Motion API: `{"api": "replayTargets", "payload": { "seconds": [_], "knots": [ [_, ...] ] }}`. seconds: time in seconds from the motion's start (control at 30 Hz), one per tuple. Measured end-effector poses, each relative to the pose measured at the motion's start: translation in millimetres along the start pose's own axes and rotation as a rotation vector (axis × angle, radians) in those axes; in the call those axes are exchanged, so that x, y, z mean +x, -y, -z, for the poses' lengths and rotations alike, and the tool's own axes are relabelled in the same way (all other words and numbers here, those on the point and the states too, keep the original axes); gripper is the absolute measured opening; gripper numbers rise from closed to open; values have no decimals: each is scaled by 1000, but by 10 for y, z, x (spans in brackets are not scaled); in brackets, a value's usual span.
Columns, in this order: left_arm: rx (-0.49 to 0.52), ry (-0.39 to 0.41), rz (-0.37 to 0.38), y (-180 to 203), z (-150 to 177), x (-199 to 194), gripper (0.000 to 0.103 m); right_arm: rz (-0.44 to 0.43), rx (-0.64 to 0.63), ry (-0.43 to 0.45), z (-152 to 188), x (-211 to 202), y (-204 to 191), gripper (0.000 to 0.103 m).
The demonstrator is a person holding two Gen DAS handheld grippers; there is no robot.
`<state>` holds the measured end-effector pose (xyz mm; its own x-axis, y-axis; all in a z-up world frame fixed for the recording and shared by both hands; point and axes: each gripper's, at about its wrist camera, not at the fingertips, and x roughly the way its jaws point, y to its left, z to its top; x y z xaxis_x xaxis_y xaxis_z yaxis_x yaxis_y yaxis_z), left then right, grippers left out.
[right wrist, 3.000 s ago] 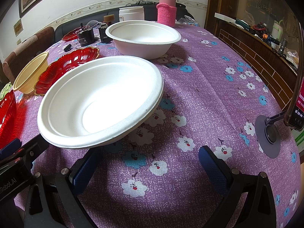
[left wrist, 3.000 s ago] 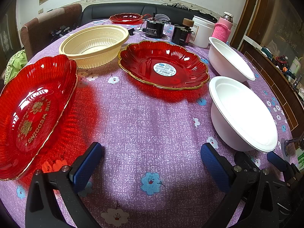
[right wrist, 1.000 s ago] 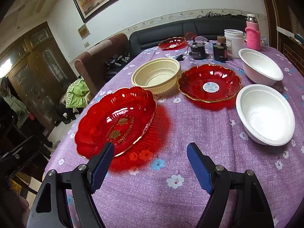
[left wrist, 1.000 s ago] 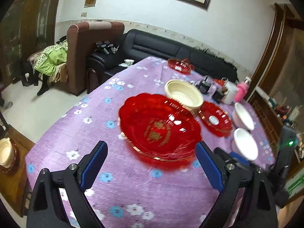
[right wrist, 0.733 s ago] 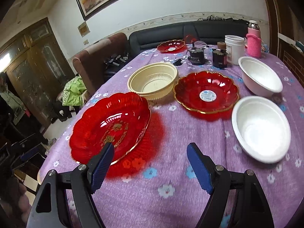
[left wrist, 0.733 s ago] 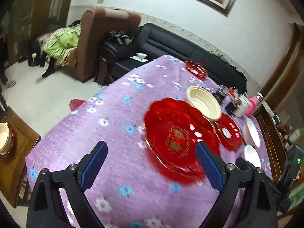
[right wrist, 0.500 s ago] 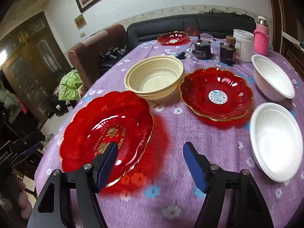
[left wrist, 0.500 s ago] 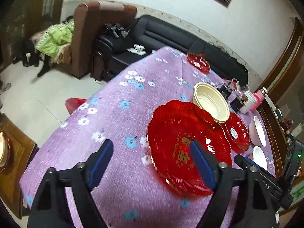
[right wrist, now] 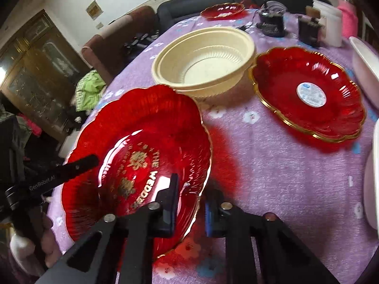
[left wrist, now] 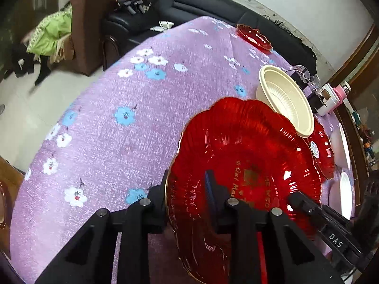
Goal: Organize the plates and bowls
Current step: 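Slide the red plate toward the table center and open the left tool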
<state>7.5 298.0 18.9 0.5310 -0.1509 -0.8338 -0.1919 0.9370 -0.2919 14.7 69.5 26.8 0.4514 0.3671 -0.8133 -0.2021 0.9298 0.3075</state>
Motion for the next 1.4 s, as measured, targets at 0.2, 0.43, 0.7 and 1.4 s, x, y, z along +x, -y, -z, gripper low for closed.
{"api": "replayTargets", "payload": {
  "seconds": [0.2,0.43,0.7,1.4],
  "knots": [
    [3,108,6,-13,5,-491,26,-36,-35,50,-34,-222,-168,15],
    [-1,146,-35,-101,86,-618,26,-33,-103,86,-12,-387,-426,15],
    [-21,100,-119,-208,108,-309,30,-33,-86,3,152,32,-309,18],
    [37,229,111,544,1067,-1430,76,-93,24,211,787,-986,4,39]
  ]
}}
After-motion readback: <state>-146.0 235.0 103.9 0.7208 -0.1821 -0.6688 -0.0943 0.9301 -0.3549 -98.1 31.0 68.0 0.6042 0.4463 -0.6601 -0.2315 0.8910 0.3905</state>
